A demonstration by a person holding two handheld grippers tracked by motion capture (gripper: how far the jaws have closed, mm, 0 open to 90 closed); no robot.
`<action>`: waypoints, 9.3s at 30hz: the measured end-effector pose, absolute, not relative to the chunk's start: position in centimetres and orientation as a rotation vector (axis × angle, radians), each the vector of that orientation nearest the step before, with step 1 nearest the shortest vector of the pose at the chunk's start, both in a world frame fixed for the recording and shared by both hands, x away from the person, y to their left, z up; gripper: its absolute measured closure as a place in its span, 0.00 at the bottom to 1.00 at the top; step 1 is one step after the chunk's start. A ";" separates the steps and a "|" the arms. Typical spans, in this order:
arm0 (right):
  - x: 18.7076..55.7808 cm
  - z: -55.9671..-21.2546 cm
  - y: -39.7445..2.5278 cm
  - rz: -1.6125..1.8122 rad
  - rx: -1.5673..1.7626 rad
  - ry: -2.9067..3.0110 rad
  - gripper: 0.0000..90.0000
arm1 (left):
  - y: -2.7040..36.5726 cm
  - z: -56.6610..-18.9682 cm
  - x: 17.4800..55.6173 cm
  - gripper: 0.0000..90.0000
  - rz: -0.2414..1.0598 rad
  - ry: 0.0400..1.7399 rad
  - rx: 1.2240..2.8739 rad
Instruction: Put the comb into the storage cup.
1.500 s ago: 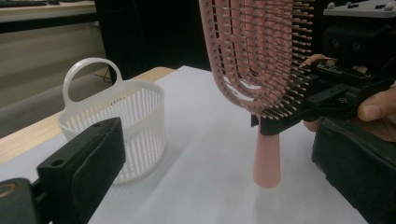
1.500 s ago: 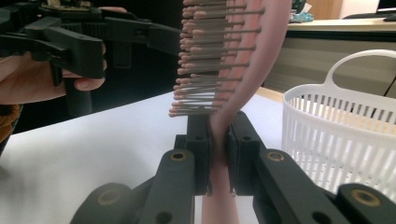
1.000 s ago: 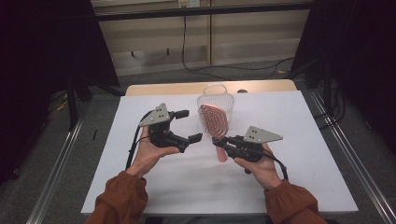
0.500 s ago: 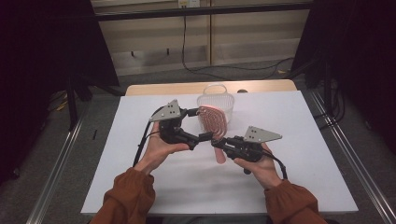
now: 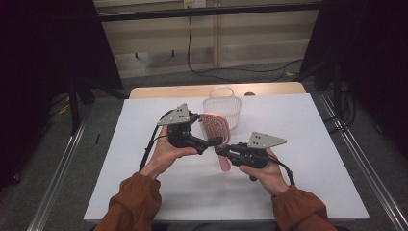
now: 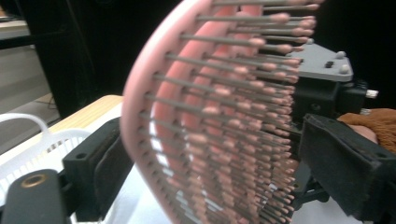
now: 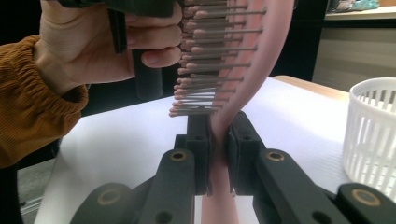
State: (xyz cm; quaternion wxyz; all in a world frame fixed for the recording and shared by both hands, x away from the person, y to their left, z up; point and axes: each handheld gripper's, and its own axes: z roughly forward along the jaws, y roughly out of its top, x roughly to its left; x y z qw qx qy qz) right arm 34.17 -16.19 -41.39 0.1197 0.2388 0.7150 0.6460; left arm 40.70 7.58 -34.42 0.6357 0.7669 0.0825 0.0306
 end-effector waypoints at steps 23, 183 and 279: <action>34.1 -41.4 -16.1 1.911 0.678 2.108 0.91 | 7.3 -34.6 40.7 0.40 0.022 0.159 1.725; 25.4 -42.7 -28.1 1.389 1.097 1.561 0.00 | 6.0 -27.9 47.8 0.70 0.341 0.453 1.585; 25.2 -43.4 -28.0 1.400 1.084 1.647 0.00 | -0.4 -36.3 52.8 0.70 0.416 0.579 1.655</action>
